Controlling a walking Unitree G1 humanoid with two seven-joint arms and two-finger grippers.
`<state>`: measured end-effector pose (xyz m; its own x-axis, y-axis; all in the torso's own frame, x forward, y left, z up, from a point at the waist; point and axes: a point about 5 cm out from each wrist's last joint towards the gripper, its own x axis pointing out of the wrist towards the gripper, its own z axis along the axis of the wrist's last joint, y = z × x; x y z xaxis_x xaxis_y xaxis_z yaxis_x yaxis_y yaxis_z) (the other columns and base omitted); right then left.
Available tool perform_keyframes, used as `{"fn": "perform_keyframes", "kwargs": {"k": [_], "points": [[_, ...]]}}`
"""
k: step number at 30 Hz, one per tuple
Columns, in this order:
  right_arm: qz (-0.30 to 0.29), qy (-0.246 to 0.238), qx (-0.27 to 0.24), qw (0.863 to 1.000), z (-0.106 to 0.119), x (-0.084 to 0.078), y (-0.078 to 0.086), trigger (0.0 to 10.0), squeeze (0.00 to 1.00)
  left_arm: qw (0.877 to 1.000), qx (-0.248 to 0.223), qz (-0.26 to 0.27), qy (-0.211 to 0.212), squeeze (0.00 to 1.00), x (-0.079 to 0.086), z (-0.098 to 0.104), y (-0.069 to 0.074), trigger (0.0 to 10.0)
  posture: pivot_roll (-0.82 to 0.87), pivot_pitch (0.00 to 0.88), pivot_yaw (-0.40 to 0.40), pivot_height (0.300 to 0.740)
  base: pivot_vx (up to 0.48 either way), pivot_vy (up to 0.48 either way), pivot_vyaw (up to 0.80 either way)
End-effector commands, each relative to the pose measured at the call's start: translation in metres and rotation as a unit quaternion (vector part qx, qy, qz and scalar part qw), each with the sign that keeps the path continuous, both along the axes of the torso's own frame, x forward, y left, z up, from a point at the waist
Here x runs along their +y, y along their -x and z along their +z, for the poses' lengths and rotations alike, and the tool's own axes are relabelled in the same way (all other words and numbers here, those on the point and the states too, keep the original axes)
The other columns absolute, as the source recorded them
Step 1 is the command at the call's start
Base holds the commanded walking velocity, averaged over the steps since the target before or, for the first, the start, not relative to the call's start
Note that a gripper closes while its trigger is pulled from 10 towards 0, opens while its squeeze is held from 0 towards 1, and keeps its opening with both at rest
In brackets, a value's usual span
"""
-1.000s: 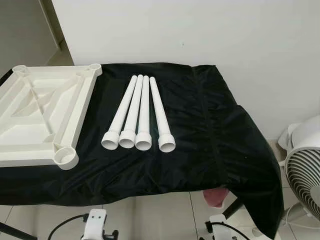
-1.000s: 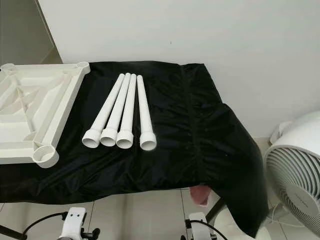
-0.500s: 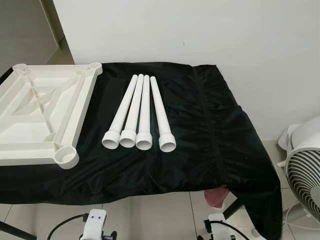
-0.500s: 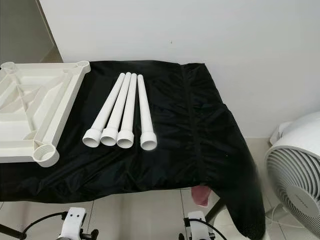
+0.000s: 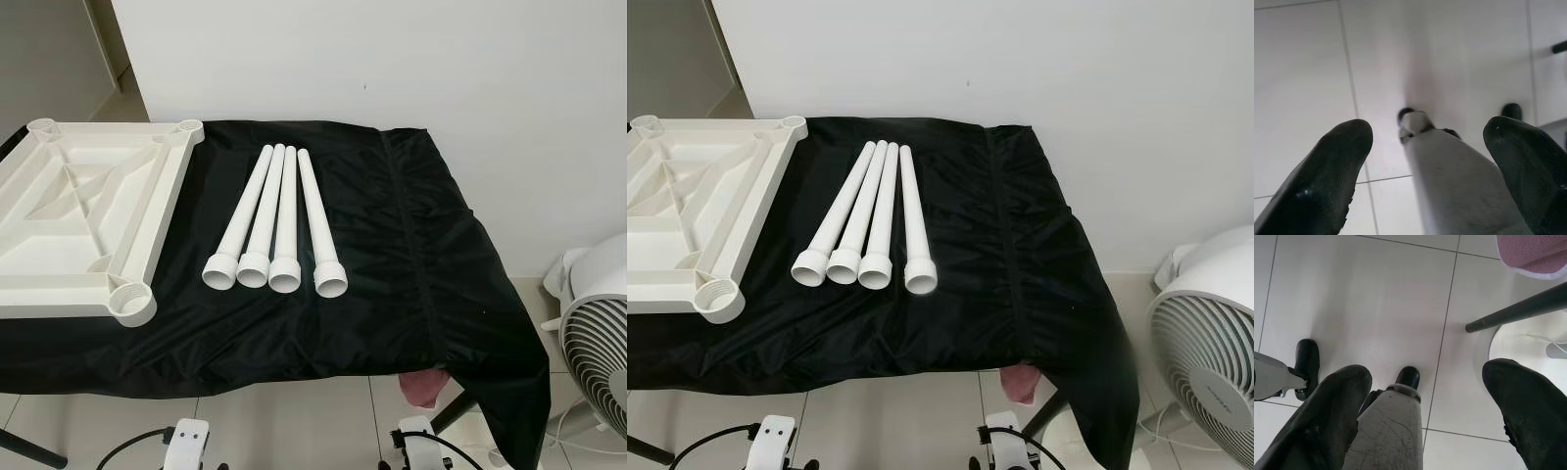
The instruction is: Building children table
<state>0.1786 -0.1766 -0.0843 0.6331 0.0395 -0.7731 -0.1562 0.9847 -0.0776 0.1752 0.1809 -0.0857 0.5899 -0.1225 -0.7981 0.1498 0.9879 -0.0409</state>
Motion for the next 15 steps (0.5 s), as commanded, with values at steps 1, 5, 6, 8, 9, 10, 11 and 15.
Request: {"fn": "perform_keyframes", "kwargs": {"k": [1,5,6,8,9,10,11,15], "points": [[-0.004,0.004,0.015,1.0,-0.0032,-0.0029,0.0066,10.0,0.0,0.999,0.012,0.023,-0.024,0.0,0.003,-0.0038,0.007,10.0,-0.02,0.0,-0.011,0.74,0.0,0.0,0.0],[0.006,0.015,0.028,0.999,-0.0056,-0.0036,0.0112,10.0,0.0,0.999,0.016,0.027,-0.029,0.0,0.0017,-0.0052,0.0096,10.0,-0.02,0.0,-0.01,0.74,0.0,0.0,0.0],[0.013,0.019,0.03,0.999,-0.006,-0.0031,0.012,10.0,0.0,0.999,0.018,0.027,-0.031,0.0,0.0018,-0.0055,0.0102,10.0,-0.02,0.0,-0.01,0.74,0.0,0.0,0.0],[0.02,0.021,0.03,0.999,-0.0061,-0.0025,0.0122,10.0,0.0,0.999,0.019,0.028,-0.032,0.0,0.0019,-0.0058,0.0106,10.0,-0.02,0.0,-0.01,0.74,0.0,0.0,0.0],[0.018,0.02,0.03,0.999,-0.0063,-0.0018,0.0123,10.0,0.0,0.999,0.019,0.028,-0.033,0.0,0.0022,-0.0059,0.0109,10.0,-0.02,0.0,-0.008,0.74,0.0,0.0,0.0],[0.018,0.02,0.03,0.999,-0.0063,-0.0018,0.0123,10.0,0.0,0.999,0.019,0.028,-0.033,0.0,0.0022,-0.0059,0.0109,10.0,-0.02,0.0,-0.008,0.74,0.0,0.0,0.0],[0.017,0.018,0.031,0.999,-0.0067,-0.0004,0.0128,10.0,0.0,0.999,0.02,0.028,-0.034,0.0,0.0027,-0.0059,0.0112,10.0,-0.02,0.0,-0.008,0.74,0.0,0.0,0.0],[0.023,0.019,0.035,0.999,-0.0079,0.0014,0.0153,10.0,0.0,0.999,0.021,0.027,-0.035,0.0,0.0027,-0.0061,0.0115,10.0,-0.03,0.0,-0.007,0.74,0.0,0.181,0.0]]}}
